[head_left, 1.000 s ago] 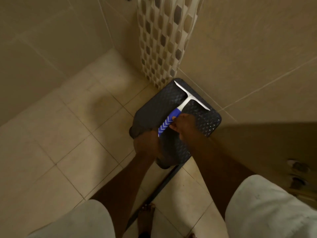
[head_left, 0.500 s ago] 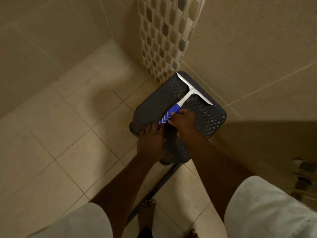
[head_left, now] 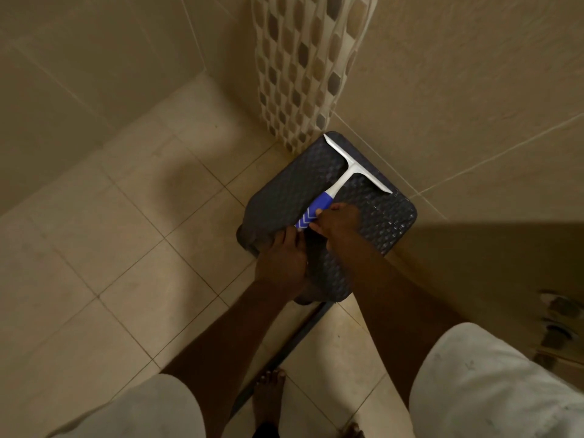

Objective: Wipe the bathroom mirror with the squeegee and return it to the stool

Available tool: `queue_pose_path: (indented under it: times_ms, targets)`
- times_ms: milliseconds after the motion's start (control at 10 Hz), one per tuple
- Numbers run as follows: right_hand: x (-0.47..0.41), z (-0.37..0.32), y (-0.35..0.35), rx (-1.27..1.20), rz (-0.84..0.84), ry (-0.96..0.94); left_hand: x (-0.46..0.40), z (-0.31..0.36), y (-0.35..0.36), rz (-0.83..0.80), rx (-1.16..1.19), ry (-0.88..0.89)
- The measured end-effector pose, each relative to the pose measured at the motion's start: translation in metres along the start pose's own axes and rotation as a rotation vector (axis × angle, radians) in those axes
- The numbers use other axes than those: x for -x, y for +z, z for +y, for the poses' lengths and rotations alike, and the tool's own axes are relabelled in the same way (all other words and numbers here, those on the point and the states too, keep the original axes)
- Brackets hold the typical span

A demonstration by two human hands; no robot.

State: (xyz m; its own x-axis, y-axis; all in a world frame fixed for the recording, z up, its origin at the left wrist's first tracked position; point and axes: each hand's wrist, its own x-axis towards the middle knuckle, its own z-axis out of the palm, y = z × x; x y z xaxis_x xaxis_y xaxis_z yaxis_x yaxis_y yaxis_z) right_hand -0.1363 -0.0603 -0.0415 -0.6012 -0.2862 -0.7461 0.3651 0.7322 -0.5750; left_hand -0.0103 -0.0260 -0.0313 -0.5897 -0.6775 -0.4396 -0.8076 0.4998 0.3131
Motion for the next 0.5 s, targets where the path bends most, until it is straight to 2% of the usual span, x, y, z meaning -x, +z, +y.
queue_pose_path:
  times_ms: [300,500]
  targets:
    - [0.013,0.001,-0.013,0.025,-0.025,-0.056,0.000,-0.014,-0.015,-0.097,-0.050,0.024]
    - [0.027,-0.005,-0.026,-0.053,-0.068,-0.044,0.000,-0.022,-0.026,-0.062,0.071,0.006]
